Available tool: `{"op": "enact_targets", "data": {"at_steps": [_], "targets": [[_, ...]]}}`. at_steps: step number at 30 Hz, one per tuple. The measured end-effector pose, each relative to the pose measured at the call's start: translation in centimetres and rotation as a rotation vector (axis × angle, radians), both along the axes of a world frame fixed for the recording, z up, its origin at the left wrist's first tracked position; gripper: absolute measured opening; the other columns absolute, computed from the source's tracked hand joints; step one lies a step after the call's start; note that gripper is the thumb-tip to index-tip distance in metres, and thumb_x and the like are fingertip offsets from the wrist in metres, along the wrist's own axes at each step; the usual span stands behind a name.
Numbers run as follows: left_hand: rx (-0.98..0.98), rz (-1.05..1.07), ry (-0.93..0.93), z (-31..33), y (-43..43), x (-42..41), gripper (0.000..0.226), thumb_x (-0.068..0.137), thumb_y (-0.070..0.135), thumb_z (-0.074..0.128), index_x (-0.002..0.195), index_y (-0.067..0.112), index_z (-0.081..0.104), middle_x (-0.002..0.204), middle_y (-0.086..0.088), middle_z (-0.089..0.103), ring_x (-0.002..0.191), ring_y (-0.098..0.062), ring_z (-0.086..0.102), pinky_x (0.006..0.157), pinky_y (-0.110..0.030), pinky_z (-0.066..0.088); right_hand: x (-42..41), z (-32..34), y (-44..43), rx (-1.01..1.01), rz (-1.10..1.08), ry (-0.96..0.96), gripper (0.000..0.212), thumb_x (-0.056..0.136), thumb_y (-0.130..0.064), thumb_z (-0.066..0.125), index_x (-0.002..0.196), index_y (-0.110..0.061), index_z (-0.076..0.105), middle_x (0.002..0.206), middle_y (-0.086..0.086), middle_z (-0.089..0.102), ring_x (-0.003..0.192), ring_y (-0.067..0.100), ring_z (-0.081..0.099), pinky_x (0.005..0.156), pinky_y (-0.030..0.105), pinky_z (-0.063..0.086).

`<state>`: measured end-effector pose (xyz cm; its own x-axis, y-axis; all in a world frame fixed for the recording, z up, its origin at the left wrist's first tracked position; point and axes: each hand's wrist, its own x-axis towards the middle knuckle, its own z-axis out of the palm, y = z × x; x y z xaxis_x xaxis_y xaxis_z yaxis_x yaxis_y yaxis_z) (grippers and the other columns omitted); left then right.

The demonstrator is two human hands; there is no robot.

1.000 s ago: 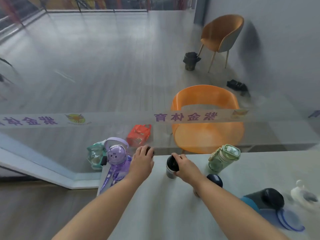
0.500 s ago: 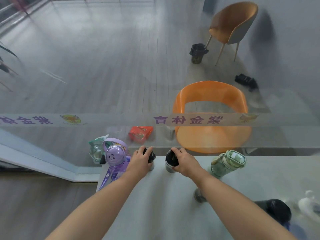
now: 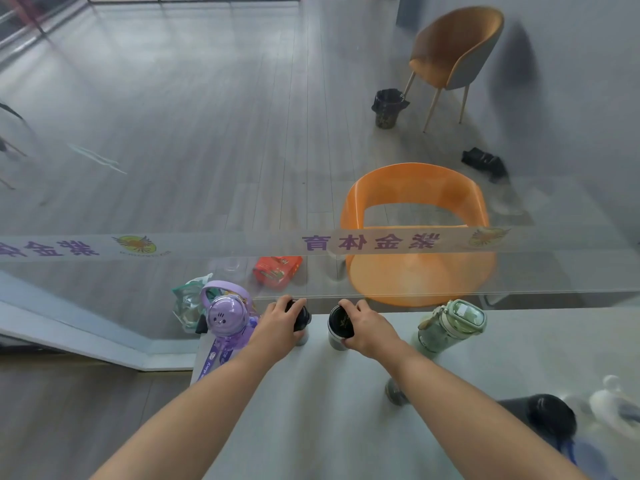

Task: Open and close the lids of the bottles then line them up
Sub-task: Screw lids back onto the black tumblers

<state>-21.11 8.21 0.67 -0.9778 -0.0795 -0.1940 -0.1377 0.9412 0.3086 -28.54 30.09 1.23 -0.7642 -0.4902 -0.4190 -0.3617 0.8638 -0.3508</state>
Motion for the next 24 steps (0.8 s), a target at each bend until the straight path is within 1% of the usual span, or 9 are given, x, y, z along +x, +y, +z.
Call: {"op": "enact_targets", "data": {"at_steps": [3, 6, 9, 11, 13, 17, 20, 22, 24], "targets": [[-0.048, -0.025, 0.034, 0.1, 0.2, 0.3, 0.081, 0.081, 0.044, 0.070, 0.149, 0.031, 0.029, 0.152, -0.005, 0.034, 0.135, -0.035, 0.034, 0.111, -0.047, 0.031, 0.2, 0.2, 0.1, 0.017, 0.008, 0.003, 0.086, 0.084, -0.038, 0.073, 0.153, -0.033, 0.022, 0.130, 0.007, 0.045, 0.116, 0.031, 0.057, 0.090, 0.042, 0.054], [-0.067, -0.053, 0.089, 0.4, 0.8, 0.5, 0.085, 0.080, 0.052, 0.069, 0.150, 0.032, 0.026, 0.157, -0.004, 0.028, 0.144, -0.030, 0.020, 0.116, -0.047, 0.021, 0.6, 1.0, 0.9, 0.005, 0.035, 0.012, 0.096, 0.087, -0.041, 0.070, 0.160, -0.029, 0.008, 0.138, 0.007, 0.043, 0.126, 0.029, 0.049, 0.099, 0.042, 0.049], [-0.072, -0.127, 0.140, 1.0, 1.7, 0.4, 0.077, 0.083, 0.050, 0.067, 0.148, 0.029, 0.032, 0.154, -0.001, 0.032, 0.145, -0.027, 0.020, 0.118, -0.042, 0.017, 1.2, 2.2, 2.5, -0.027, -0.001, 0.019, 0.086, 0.093, -0.045, 0.064, 0.160, -0.023, 0.015, 0.148, 0.006, 0.041, 0.134, 0.028, 0.045, 0.106, 0.043, 0.045], [-0.054, -0.185, 0.188, 1.5, 2.4, 0.4, 0.069, 0.084, 0.045, 0.069, 0.144, 0.026, 0.040, 0.150, -0.003, 0.039, 0.143, -0.029, 0.027, 0.118, -0.042, 0.020, 1.5, 3.2, 3.9, -0.005, -0.048, 0.017, 0.072, 0.096, -0.045, 0.060, 0.156, -0.022, 0.028, 0.152, 0.007, 0.040, 0.136, 0.028, 0.045, 0.109, 0.043, 0.043], [-0.032, -0.226, 0.227, 2.2, 3.3, 0.5, 0.063, 0.085, 0.043, 0.068, 0.140, 0.026, 0.045, 0.147, -0.003, 0.043, 0.140, -0.029, 0.031, 0.117, -0.043, 0.023, 2.3, 4.2, 5.6, 0.028, -0.099, 0.009, 0.065, 0.098, -0.044, 0.058, 0.153, -0.022, 0.033, 0.154, 0.007, 0.039, 0.138, 0.028, 0.043, 0.112, 0.044, 0.041], [0.003, -0.311, 0.266, 3.0, 5.2, 0.8, 0.056, 0.086, 0.039, 0.068, 0.136, 0.025, 0.048, 0.142, -0.002, 0.047, 0.136, -0.027, 0.036, 0.114, -0.042, 0.026, 4.9, 5.7, 8.8, 0.105, -0.182, -0.007, 0.072, 0.094, -0.053, 0.058, 0.155, -0.025, 0.031, 0.157, 0.005, 0.036, 0.145, 0.025, 0.036, 0.116, 0.042, 0.036], [0.001, -0.390, 0.277, 3.2, 6.7, 1.1, 0.050, 0.087, 0.031, 0.066, 0.133, 0.020, 0.052, 0.139, -0.003, 0.050, 0.131, -0.027, 0.040, 0.110, -0.041, 0.032, 7.1, 6.2, 10.9, 0.175, -0.224, -0.028, 0.085, 0.084, -0.058, 0.065, 0.155, -0.034, 0.025, 0.157, 0.003, 0.033, 0.142, 0.027, 0.039, 0.110, 0.046, 0.043], [0.007, -0.401, 0.260, 3.4, 7.7, 1.3, 0.049, 0.087, 0.029, 0.065, 0.133, 0.017, 0.053, 0.139, -0.004, 0.049, 0.131, -0.028, 0.041, 0.106, -0.041, 0.036, 8.2, 5.8, 12.1, 0.196, -0.242, -0.089, 0.088, 0.081, -0.050, 0.071, 0.154, -0.039, 0.022, 0.155, 0.002, 0.032, 0.137, 0.029, 0.043, 0.104, 0.046, 0.047], [0.013, -0.386, 0.235, 3.3, 8.6, 1.5, 0.050, 0.086, 0.027, 0.065, 0.133, 0.016, 0.052, 0.140, -0.007, 0.048, 0.131, -0.030, 0.039, 0.105, -0.043, 0.038, 8.8, 5.2, 12.8, 0.170, -0.255, -0.141, 0.084, 0.083, -0.035, 0.074, 0.151, -0.040, 0.026, 0.148, 0.004, 0.036, 0.129, 0.030, 0.050, 0.100, 0.042, 0.050]]}}
